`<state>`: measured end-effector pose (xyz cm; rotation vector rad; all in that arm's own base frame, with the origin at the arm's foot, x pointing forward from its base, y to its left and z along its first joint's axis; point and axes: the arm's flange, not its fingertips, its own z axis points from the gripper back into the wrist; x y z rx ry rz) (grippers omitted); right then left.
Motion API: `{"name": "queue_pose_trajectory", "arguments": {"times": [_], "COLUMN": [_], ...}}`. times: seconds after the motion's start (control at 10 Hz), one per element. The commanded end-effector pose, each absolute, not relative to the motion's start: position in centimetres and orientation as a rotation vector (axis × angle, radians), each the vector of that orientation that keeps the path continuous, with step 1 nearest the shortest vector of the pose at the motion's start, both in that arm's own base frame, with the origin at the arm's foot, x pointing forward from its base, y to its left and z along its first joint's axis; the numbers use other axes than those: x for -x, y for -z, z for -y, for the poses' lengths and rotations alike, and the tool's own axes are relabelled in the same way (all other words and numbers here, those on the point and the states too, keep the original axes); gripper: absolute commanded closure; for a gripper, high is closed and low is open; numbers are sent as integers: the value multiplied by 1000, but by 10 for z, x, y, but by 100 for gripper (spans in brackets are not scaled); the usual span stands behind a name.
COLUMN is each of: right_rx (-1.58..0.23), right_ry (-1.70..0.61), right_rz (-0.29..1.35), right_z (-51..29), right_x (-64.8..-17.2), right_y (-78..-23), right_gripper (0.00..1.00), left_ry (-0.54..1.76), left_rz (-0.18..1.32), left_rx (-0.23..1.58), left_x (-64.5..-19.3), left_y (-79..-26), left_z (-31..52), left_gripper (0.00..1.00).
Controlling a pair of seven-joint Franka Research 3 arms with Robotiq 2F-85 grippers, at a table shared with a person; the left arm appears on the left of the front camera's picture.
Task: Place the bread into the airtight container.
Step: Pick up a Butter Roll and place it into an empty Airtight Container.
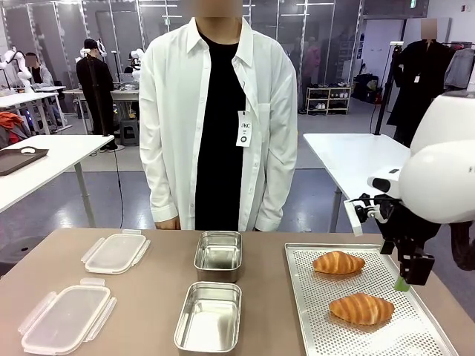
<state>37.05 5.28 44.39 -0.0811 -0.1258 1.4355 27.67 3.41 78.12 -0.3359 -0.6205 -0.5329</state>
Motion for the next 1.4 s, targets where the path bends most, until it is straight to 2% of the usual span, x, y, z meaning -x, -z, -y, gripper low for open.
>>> {"name": "queue_pose_trajectory", "arguments": {"times": [0.0, 0.8, 1.3], "right_rx": [59, 59, -40], "right_ry": [-1416, -1412, -1420], "right_rz": [146, 89, 71], "right_z": [-53, -56, -56], "right_x": [-384, -419, -435], "right_y": [-421, -345, -317], "right_gripper": [0, 0, 0], "left_ry": [556, 556, 556], "left_rz": [621, 621, 621], "left_rx": [329, 329, 329], "left_x": [-277, -277, -277], "left_y": [-783, -783, -783], "left_z": [-35, -35, -35], "left_gripper": [0, 0, 0]}}
